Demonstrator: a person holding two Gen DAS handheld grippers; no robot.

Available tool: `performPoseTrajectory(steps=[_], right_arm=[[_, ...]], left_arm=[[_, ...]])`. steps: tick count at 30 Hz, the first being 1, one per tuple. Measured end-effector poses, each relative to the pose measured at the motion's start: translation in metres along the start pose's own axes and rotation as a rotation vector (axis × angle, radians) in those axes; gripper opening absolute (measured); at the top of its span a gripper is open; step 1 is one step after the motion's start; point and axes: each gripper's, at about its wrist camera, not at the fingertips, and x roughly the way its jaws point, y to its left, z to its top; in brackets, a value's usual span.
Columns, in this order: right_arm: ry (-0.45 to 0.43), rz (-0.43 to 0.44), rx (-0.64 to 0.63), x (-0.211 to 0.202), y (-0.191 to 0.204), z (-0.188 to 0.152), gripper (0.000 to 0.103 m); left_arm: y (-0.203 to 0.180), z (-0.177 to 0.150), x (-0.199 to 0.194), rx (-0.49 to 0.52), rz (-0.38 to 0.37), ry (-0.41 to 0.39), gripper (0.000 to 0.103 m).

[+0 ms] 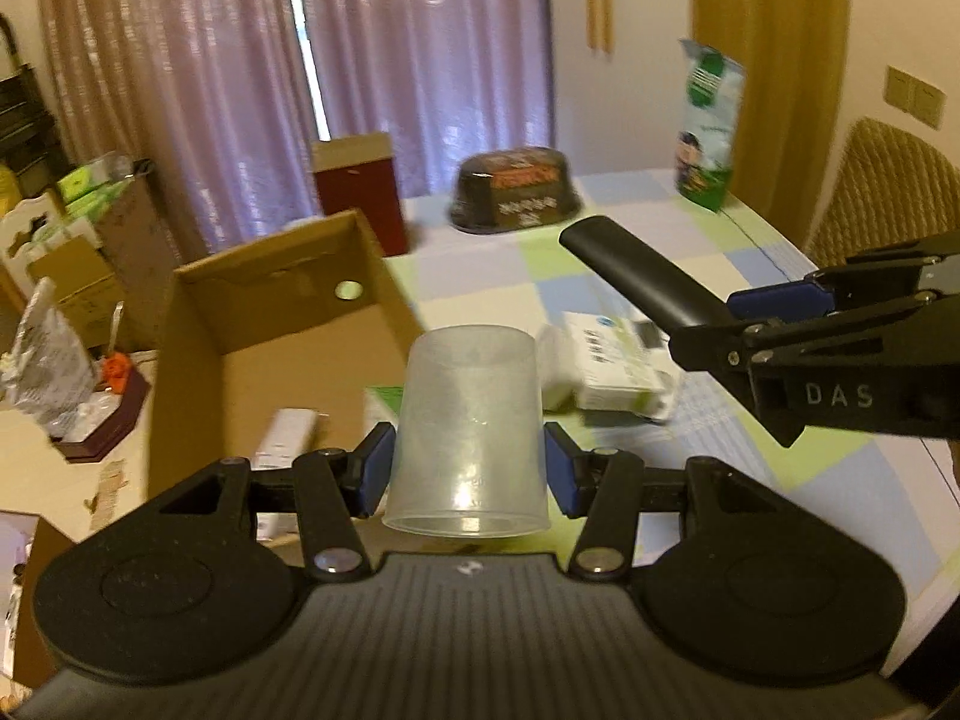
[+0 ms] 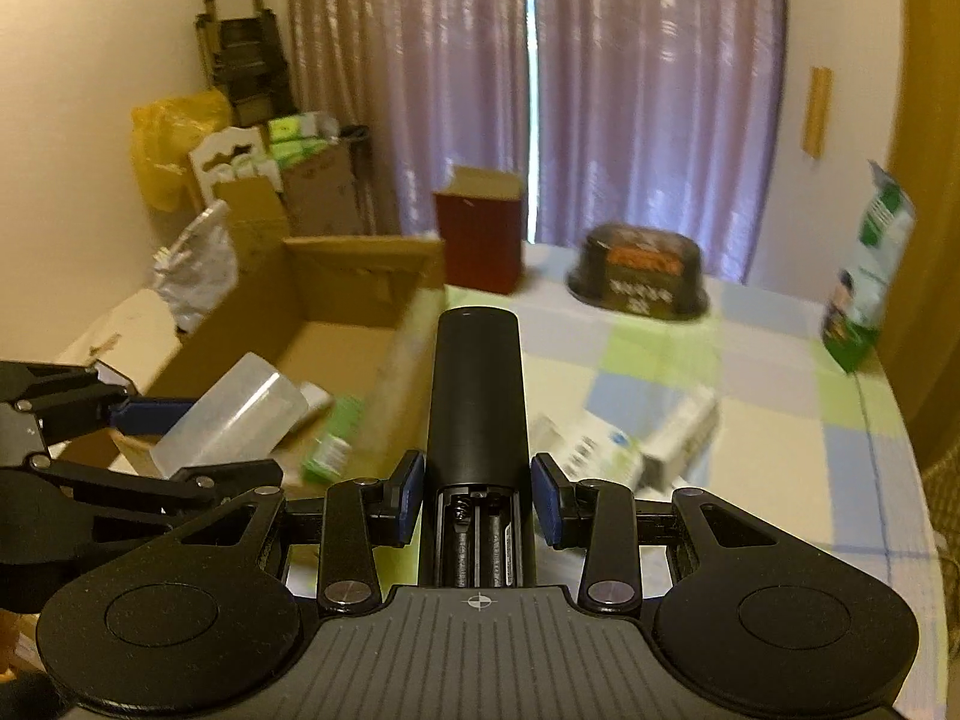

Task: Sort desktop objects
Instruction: 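Carry the clear cup and black remote over the cardboard box with both tools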

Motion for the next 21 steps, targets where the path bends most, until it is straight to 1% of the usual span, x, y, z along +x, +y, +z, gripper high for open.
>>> performPoseTrajectory(steps=[6, 12, 17, 21], right_arm=[[-0.006, 0.064, -0.016, 0.028, 0.035, 0.029, 0.037], [0.013, 0.116, -0.018, 0.065, 0.065, 0.051, 0.037], [0.058, 0.138, 0.002, 0.1, 0.08, 0.06, 0.037], [0.091, 0.144, 0.006, 0.122, 0.085, 0.06, 0.037]], left_arm=[[0.043, 0.005, -0.002, -0.04, 0.069, -0.009, 0.047], [0.09, 0.009, 0.011, -0.076, 0.127, 0.0, 0.047], [0.117, 0.011, 0.026, -0.09, 0.149, 0.006, 0.047], [0.129, 0.009, 0.044, -0.096, 0.146, 0.025, 0.047]])
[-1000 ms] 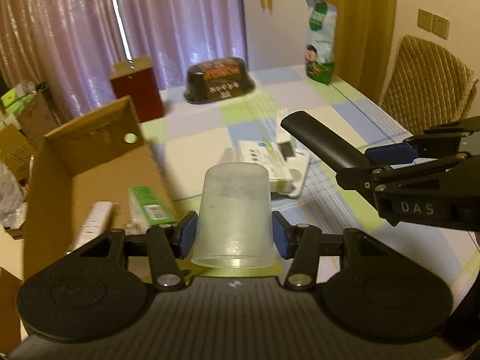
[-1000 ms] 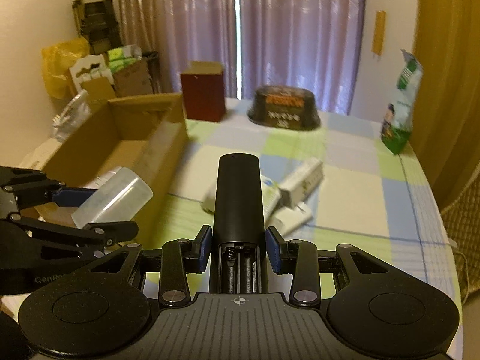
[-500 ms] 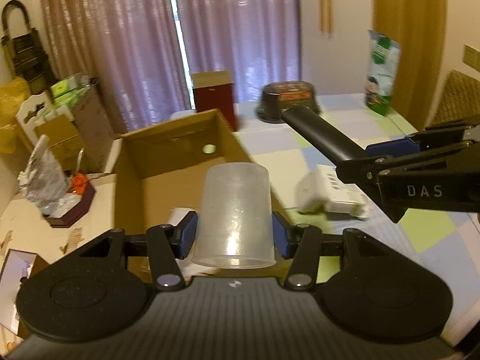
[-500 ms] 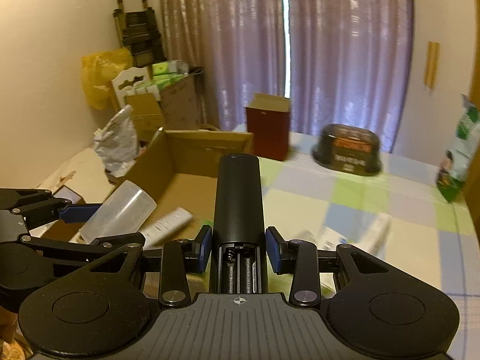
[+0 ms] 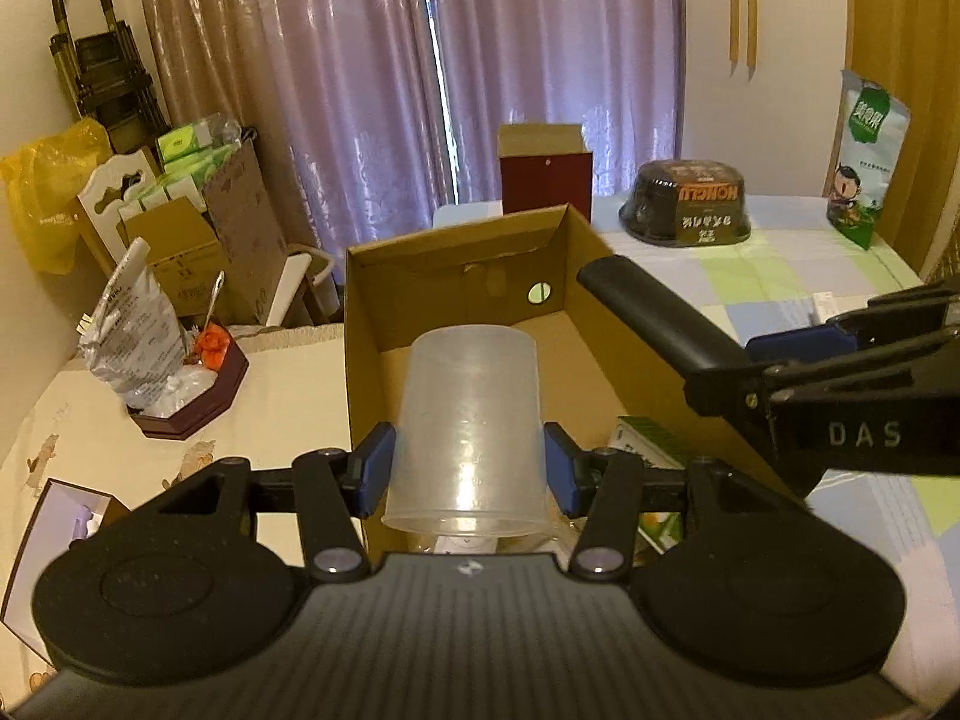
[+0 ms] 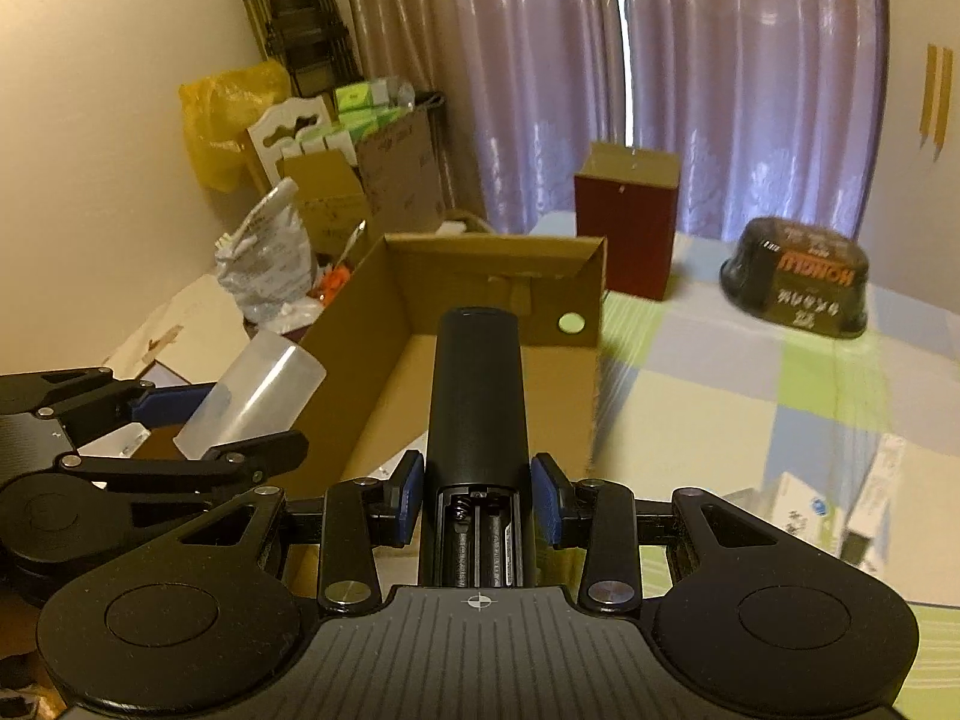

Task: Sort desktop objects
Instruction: 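Carry the clear cup and black remote over the cardboard box with both tools, then open the right tool to drop the black remote while the left tool releases the cup into the box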

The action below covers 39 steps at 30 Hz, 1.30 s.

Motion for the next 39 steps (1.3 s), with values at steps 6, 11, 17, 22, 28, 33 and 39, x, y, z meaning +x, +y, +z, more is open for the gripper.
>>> performPoseTrajectory(steps=[6, 11, 17, 22, 28, 33, 39], right_arm=[[0.041, 0.005, -0.008, 0.027, 0.002, -0.003, 0.037], [0.071, 0.008, 0.001, 0.042, -0.001, -0.009, 0.037], [0.095, 0.011, 0.006, 0.053, -0.007, -0.014, 0.001], [0.104, -0.009, -0.008, 0.058, -0.009, -0.014, 0.0], [0.095, -0.011, -0.005, 0.057, -0.012, -0.016, 0.0], [0.075, -0.015, -0.008, 0.05, -0.011, -0.015, 0.0], [0.059, -0.025, -0.023, 0.045, -0.01, -0.013, 0.001]], left_arm=[[0.003, -0.004, 0.029, 0.011, -0.007, 0.035, 0.047], [0.006, -0.011, 0.048, 0.008, -0.009, 0.059, 0.047], [0.007, -0.015, 0.06, 0.009, -0.013, 0.075, 0.047], [0.007, -0.017, 0.065, 0.005, -0.013, 0.082, 0.047], [0.007, -0.016, 0.065, 0.0, -0.018, 0.087, 0.048], [0.006, -0.014, 0.064, 0.0, -0.017, 0.087, 0.048], [0.005, -0.013, 0.063, -0.009, -0.016, 0.09, 0.051]])
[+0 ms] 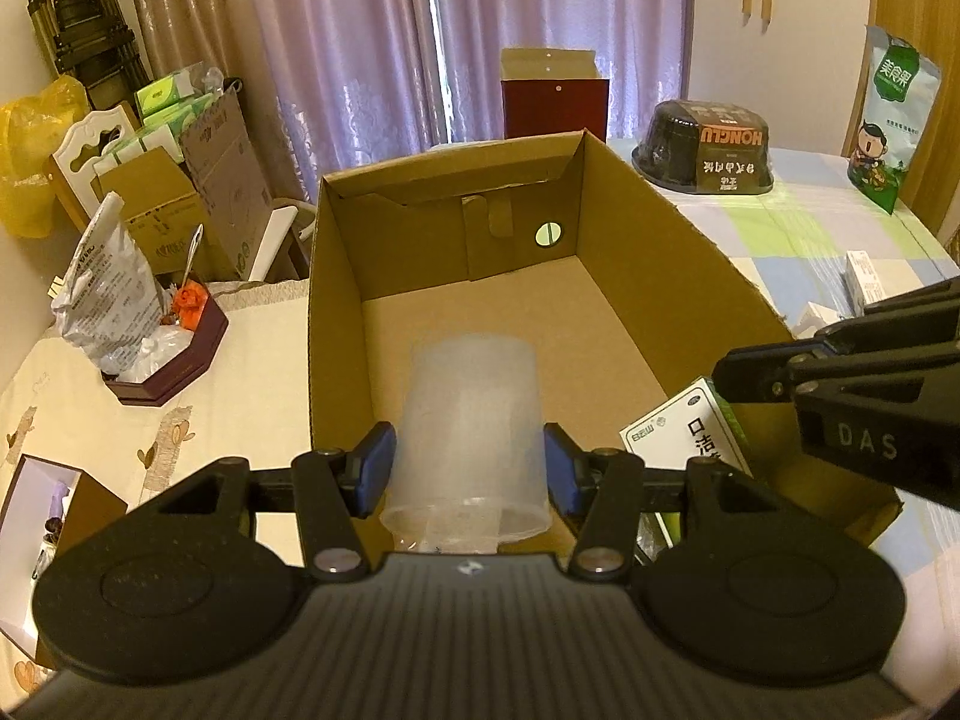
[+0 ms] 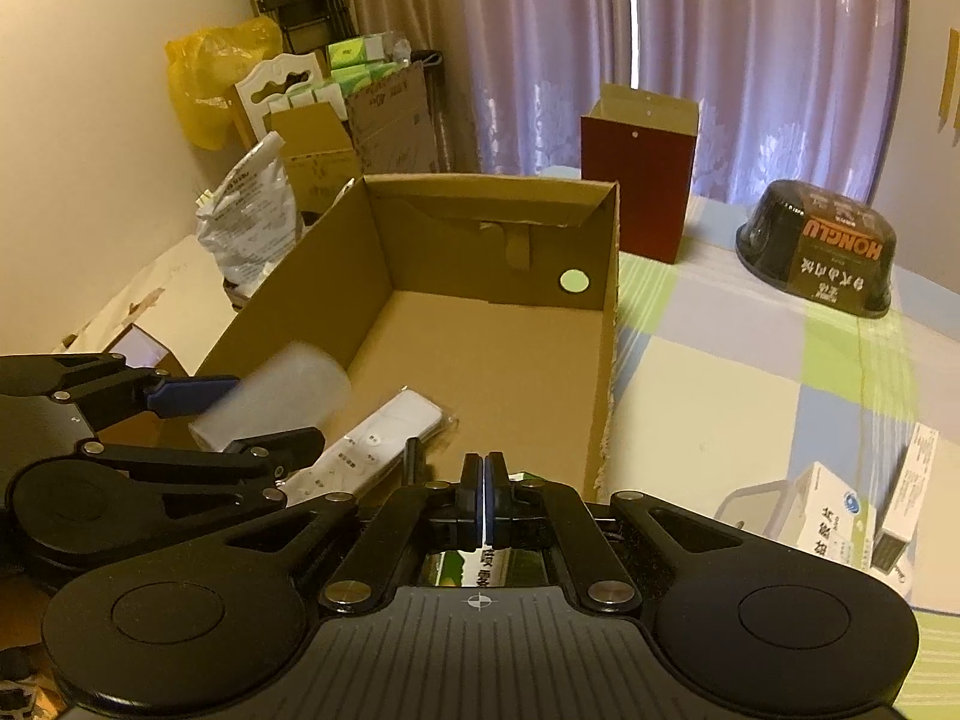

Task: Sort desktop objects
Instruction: 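Open the right tool to drop the black remote while the left tool releases the cup into the box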

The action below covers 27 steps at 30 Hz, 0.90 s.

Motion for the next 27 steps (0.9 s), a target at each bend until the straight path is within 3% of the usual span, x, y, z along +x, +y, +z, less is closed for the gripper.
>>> performPoseTrajectory(steps=[1, 11, 27], right_arm=[[-0.001, -0.002, -0.002, -0.001, 0.0, 0.0, 0.001], [-0.003, -0.002, -0.008, -0.006, -0.004, -0.002, 0.001], [-0.106, -0.039, 0.018, -0.057, -0.031, 0.004, 0.001]], left_arm=[[0.0, 0.0, 0.0, 0.001, 0.002, 0.002, 0.056], [0.0, -0.002, -0.004, -0.003, 0.014, 0.002, 0.057], [-0.014, 0.004, -0.031, -0.009, 0.008, -0.018, 0.061]])
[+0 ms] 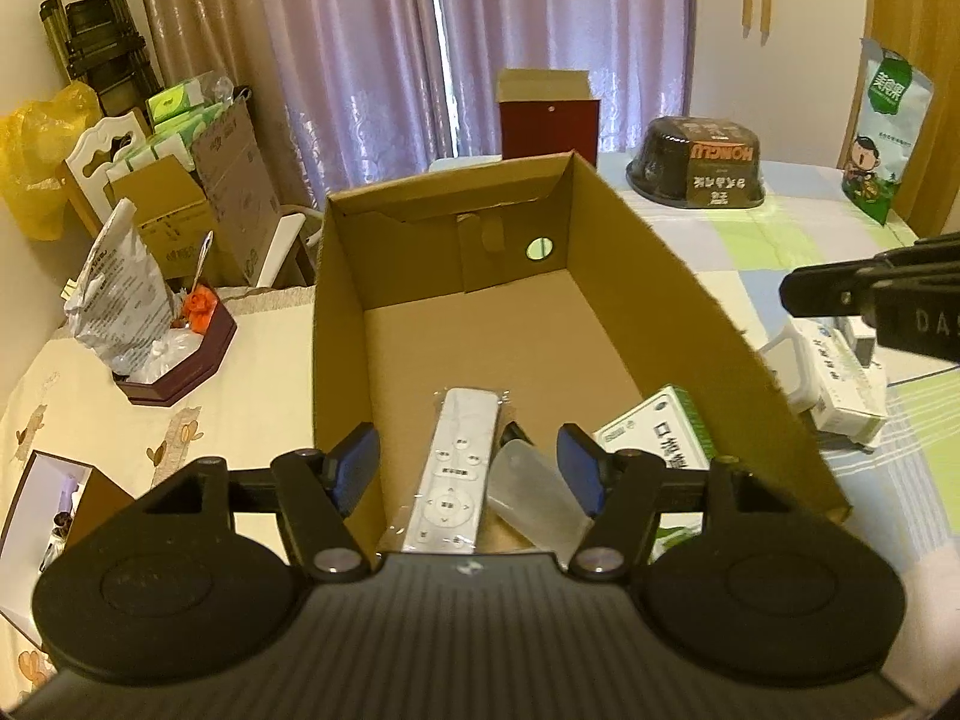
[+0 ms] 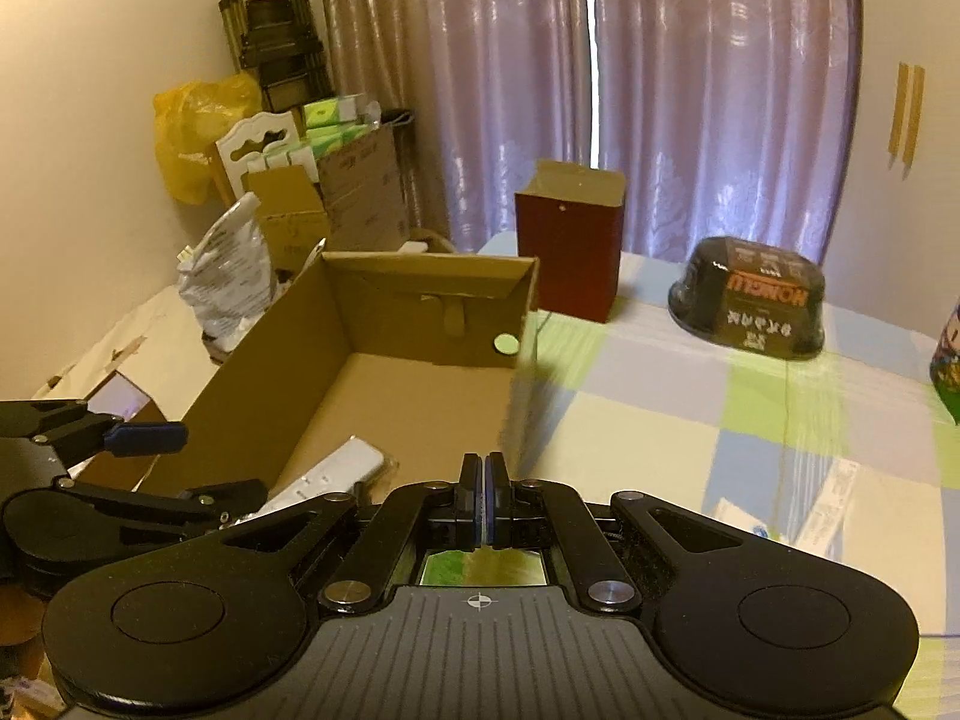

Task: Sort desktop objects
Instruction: 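Open the right tool to drop the black remote while the left tool releases the cup into the box, then withdraw both tools from the cardboard box back over the table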

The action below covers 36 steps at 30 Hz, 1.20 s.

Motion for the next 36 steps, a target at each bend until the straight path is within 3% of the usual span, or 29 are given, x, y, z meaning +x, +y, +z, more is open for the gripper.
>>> performPoseTrajectory(steps=[11, 13, 14, 15, 27, 36], right_arm=[[-0.05, -0.133, 0.044, -0.054, -0.047, -0.024, 0.001], [-0.051, -0.167, 0.067, -0.065, -0.061, -0.031, 0.056], [-0.074, -0.184, 0.082, -0.073, -0.068, -0.037, 0.103], [-0.101, -0.201, 0.097, -0.082, -0.074, -0.043, 0.102], [-0.06, -0.28, 0.219, -0.134, -0.14, -0.095, 0.102], [-0.035, -0.289, 0.291, -0.147, -0.173, -0.122, 0.102]], left_arm=[[-0.043, 0.012, -0.032, 0.044, -0.052, -0.049, 0.061], [-0.055, 0.014, -0.038, 0.058, -0.065, -0.058, 0.061], [-0.061, 0.014, -0.041, 0.065, -0.073, -0.062, 0.061], [-0.068, 0.014, -0.044, 0.074, -0.082, -0.066, 0.061], [-0.156, 0.008, -0.058, 0.167, -0.198, -0.066, 0.065], [-0.205, 0.001, -0.04, 0.213, -0.253, -0.034, 0.08]])
